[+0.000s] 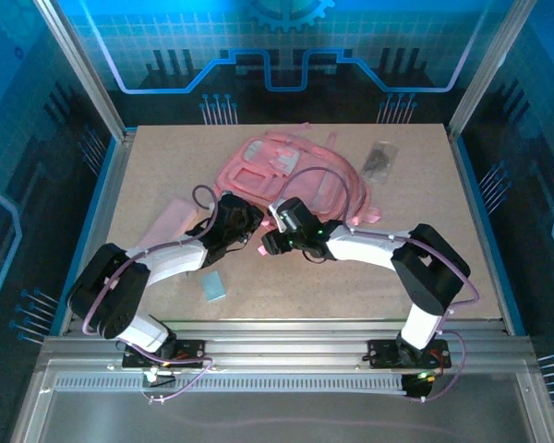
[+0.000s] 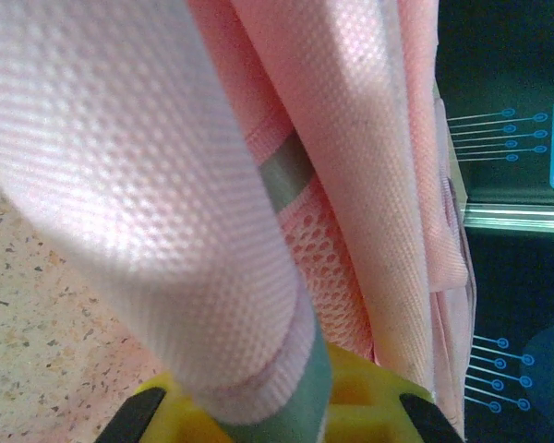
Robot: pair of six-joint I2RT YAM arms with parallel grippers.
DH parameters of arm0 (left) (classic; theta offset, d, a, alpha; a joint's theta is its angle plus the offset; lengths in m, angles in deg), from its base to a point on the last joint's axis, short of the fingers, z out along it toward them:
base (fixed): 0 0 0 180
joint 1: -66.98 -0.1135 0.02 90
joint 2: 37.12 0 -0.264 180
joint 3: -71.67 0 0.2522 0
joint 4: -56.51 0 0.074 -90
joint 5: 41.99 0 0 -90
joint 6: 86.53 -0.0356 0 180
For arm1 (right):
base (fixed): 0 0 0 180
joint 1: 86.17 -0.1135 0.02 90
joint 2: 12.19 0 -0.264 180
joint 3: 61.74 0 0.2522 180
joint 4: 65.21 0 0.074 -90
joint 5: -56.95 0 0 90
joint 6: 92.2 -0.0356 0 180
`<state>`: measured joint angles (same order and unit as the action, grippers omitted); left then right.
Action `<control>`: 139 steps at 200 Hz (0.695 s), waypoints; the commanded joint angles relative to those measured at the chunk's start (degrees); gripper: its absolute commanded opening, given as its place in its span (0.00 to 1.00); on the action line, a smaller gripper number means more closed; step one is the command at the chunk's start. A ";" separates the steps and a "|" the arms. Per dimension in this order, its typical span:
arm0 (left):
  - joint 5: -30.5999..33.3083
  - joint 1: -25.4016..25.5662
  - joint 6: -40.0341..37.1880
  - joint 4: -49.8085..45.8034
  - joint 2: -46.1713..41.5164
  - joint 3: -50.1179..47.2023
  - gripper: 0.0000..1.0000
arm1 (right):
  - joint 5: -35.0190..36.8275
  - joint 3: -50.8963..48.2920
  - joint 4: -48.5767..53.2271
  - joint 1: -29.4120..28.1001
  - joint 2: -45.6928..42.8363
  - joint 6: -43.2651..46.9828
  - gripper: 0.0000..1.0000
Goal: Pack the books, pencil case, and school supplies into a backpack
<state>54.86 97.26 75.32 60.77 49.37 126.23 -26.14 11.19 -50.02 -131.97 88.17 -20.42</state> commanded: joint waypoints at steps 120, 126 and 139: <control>-1.73 0.55 -3.41 -2.07 -6.34 0.61 0.00 | -2.12 -1.34 -4.44 5.17 -1.05 9.16 0.00; -1.38 -0.03 -3.62 -2.18 -6.43 0.39 0.00 | -2.47 -2.38 -3.61 5.56 -1.97 9.35 0.00; -0.80 -1.05 -4.21 -1.99 -6.60 -0.12 0.00 | -3.32 -4.64 -1.47 6.58 -4.06 9.52 0.00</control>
<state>55.49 97.57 74.62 58.44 46.45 126.23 -29.44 10.08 -52.60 -129.19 88.48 -13.14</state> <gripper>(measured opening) 0.059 0.061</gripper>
